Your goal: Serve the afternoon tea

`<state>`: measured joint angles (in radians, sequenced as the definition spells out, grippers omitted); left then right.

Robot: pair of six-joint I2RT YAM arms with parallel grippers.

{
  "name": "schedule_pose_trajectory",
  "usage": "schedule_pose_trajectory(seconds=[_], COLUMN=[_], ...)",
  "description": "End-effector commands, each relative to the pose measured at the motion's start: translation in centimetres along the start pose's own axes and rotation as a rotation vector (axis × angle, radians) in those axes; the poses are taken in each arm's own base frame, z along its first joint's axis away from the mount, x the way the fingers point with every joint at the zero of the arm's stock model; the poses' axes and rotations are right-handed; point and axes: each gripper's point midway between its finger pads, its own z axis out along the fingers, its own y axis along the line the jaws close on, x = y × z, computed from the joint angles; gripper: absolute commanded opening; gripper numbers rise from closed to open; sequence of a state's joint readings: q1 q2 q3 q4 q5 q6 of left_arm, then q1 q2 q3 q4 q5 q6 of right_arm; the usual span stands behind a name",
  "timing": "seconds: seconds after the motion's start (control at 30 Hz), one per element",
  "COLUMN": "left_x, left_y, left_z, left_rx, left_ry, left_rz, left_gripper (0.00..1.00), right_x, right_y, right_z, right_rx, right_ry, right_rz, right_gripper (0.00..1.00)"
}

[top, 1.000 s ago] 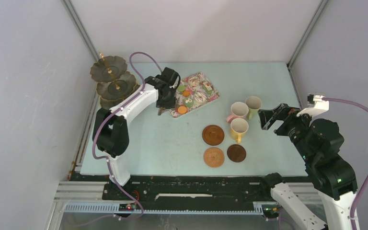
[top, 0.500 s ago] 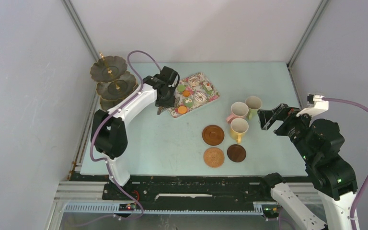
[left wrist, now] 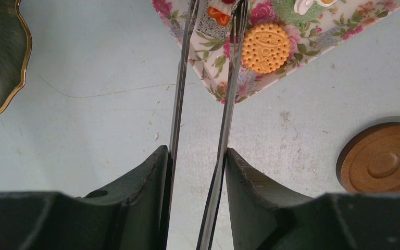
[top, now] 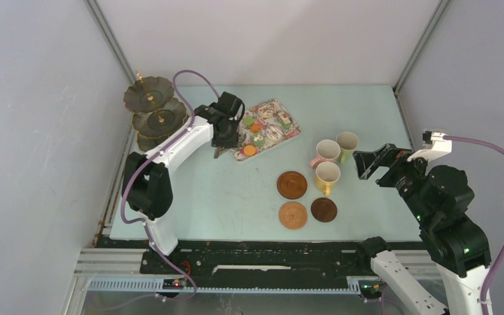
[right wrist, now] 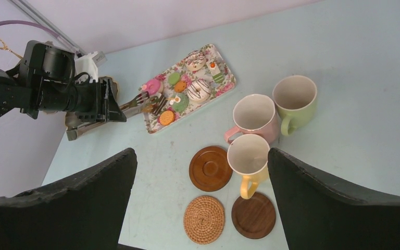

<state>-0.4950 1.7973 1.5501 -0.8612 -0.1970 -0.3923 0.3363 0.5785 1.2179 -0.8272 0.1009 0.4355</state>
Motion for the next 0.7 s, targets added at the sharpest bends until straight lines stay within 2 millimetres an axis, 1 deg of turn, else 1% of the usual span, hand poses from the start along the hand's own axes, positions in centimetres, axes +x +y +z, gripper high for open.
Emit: schedule_pose_trajectory(seconds=[0.0, 0.23, 0.43, 0.57, 0.67], left_x=[-0.8, -0.8, -1.1, -1.3, -1.3], left_y=[-0.2, -0.6, -0.7, -0.7, -0.6], left_z=[-0.1, 0.5, 1.0, 0.9, 1.0], left_rx=[0.007, 0.026, 0.023, 0.021, 0.016], left_ry=[-0.033, -0.020, -0.014, -0.017, -0.019], left_rz=[-0.012, -0.001, 0.011, 0.012, 0.015], left_gripper=[0.33, 0.41, 0.44, 0.51, 0.53], right_x=[-1.0, -1.0, -1.0, -0.9, -0.9], right_y=[0.4, 0.4, 0.3, 0.3, 0.3], right_z=[-0.2, 0.0, 0.1, 0.2, 0.1], right_rx=[-0.020, -0.017, -0.014, -0.014, -0.012], right_ry=[-0.042, -0.044, -0.040, -0.036, -0.038], right_rz=[-0.003, -0.002, -0.003, -0.005, -0.008], right_gripper=[0.98, 0.98, 0.98, 0.98, 0.98])
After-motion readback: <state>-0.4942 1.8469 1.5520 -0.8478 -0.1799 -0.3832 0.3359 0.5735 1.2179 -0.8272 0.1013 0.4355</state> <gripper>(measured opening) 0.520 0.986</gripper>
